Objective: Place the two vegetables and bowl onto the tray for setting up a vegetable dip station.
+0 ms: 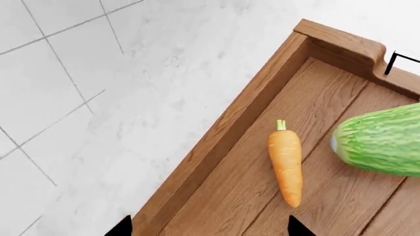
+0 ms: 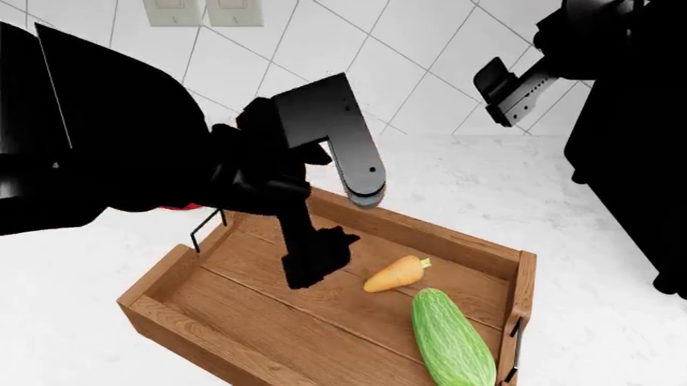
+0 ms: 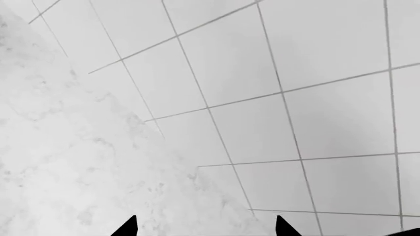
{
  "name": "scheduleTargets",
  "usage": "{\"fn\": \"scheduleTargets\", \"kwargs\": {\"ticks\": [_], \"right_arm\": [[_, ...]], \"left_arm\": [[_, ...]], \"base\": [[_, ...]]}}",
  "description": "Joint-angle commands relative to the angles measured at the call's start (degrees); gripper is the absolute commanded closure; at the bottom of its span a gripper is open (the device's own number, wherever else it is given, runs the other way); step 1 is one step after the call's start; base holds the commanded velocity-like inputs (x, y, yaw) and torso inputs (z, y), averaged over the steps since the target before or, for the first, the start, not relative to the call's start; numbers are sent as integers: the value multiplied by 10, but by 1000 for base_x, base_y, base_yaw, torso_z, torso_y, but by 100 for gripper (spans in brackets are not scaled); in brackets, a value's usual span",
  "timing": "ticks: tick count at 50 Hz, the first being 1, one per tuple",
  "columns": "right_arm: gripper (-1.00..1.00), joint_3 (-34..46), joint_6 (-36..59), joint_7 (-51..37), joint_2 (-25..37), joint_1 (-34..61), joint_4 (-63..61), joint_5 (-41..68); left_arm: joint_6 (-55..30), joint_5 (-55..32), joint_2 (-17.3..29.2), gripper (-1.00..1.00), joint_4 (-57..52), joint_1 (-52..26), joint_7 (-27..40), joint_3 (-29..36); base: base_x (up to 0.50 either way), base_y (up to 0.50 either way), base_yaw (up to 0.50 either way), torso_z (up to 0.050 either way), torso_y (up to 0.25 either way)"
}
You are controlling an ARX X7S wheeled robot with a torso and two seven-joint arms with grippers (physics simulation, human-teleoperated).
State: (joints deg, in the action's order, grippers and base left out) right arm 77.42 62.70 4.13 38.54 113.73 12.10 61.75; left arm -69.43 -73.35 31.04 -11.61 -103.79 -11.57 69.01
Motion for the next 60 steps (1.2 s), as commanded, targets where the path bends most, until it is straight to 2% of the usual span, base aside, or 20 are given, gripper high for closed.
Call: {"fn": "scheduleTargets", "kwargs": {"ticks": [1,2,11,16,21,27,35,52,60], "right_arm": [[-100,-1,6,-3,4,9,-11,-3],[-100,-1,4,-2,4,9,-10,-4],[-100,2,-11,6,-1,1,-1,-13],[-100,6,-17,12,-8,-1,7,-20],[-100,6,-17,20,-11,7,11,-23],[-100,11,-28,28,-18,-1,24,-32],[-100,15,-41,40,-25,-3,44,-43],[-100,15,-44,42,-31,-11,43,-44],[-100,12,-41,36,-23,-15,33,-40]], "left_arm": [[27,4,74,-100,14,-20,58,-59],[25,-20,78,-100,26,-18,75,-76],[61,-19,98,-100,108,-5,177,-129],[34,-54,97,-100,157,2,235,-143],[38,-43,101,-100,192,7,277,-147],[10,-65,111,-100,191,12,294,-144],[-11,-147,143,-100,202,51,392,-173],[37,-220,194,-100,158,139,467,-204],[32,-215,191,-100,153,131,463,-200]], "base": [[0,0,0,0,0],[0,0,0,0,0],[0,0,0,0,0],[0,0,0,0,0],[0,0,0,0,0],[0,0,0,0,0],[0,0,0,0,0],[0,0,0,0,0],[0,0,0,0,0]]}}
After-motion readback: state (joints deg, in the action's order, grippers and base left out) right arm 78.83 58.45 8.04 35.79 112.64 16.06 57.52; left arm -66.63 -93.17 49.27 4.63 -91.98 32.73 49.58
